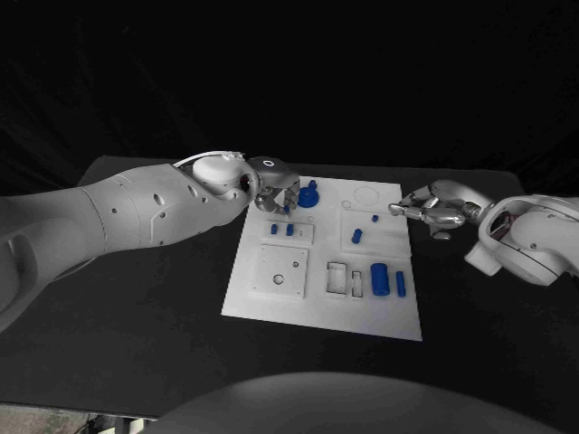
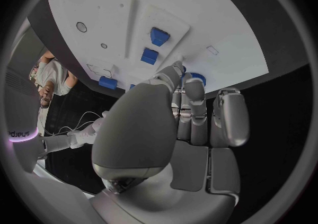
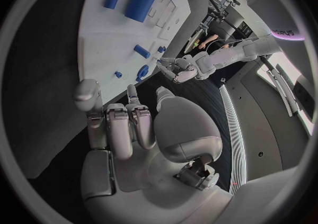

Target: Assemble the parts on the task board

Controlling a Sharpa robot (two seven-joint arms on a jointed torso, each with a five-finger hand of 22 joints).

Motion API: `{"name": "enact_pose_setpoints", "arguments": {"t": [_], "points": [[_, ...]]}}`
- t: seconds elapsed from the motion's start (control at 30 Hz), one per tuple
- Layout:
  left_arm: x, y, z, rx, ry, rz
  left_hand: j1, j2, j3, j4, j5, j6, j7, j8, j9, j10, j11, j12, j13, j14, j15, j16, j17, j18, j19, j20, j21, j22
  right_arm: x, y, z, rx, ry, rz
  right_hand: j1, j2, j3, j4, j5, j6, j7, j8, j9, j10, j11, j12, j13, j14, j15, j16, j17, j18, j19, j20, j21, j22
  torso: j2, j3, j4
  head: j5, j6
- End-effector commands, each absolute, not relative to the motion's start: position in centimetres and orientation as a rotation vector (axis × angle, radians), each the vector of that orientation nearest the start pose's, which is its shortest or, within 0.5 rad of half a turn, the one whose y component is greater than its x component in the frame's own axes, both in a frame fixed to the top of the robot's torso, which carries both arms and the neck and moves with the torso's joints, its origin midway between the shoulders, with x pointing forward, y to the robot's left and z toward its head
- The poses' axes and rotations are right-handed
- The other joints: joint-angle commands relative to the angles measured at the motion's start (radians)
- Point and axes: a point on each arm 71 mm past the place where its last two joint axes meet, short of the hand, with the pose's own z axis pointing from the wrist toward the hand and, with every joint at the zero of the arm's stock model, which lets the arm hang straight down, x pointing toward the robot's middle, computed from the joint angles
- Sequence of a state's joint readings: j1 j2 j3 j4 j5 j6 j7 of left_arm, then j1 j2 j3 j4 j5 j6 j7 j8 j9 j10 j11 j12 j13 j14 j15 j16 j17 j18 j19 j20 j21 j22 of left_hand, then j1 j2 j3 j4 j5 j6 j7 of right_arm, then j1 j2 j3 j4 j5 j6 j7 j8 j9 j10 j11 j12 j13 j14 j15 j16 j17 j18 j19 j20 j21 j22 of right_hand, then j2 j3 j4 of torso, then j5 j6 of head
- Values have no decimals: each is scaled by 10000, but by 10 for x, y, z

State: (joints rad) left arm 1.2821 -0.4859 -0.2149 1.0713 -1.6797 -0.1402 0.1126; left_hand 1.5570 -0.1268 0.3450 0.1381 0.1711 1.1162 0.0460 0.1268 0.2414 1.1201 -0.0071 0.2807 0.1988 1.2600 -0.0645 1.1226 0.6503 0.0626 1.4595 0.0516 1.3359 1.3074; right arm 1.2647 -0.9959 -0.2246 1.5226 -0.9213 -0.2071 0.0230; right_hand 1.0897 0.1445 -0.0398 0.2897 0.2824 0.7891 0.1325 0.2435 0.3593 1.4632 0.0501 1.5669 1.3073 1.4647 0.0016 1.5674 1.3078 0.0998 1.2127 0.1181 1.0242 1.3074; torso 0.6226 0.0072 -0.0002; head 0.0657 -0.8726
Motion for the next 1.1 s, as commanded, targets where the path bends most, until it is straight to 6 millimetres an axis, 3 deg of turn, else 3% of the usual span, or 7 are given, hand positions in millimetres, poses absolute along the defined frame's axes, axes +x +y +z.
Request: {"name": "enact_pose_setpoints", "arguments": {"t": [0.03, 1.1], "points": [[540, 132, -231, 7073, 17815, -5213, -65, 2, 32, -2, 5, -79, -4, -55, -9, 64, 3, -52, 14, -66, 12, -42, -9, -91, 0, 32, -44, 1920, 462, -278, -228, 2942, 19659, 8099, 46, 45, -37, 4, 51, 68, 26, -47, -9, 1076, 47, 39, 2635, 1061, 50, 34, 2630, 172, -50, 13, -43, 1078, 3, -2, 3, -7, 0], [541, 131, -238, 7071, 18174, -5062, -58, -7, 47, -8, 34, -93, 2, -89, -30, 59, 16, -112, -1, -147, 26, -119, -134, -80, -36, 39, -108, 1904, 461, -280, -228, 2972, 19708, 8070, 54, 57, -32, 2, 52, 64, 27, -54, -12, 1076, 47, 39, 2635, 1061, 51, 34, 2630, 175, -60, 13, -64, 1073, 0, -1, 5, -34, 0]]}}
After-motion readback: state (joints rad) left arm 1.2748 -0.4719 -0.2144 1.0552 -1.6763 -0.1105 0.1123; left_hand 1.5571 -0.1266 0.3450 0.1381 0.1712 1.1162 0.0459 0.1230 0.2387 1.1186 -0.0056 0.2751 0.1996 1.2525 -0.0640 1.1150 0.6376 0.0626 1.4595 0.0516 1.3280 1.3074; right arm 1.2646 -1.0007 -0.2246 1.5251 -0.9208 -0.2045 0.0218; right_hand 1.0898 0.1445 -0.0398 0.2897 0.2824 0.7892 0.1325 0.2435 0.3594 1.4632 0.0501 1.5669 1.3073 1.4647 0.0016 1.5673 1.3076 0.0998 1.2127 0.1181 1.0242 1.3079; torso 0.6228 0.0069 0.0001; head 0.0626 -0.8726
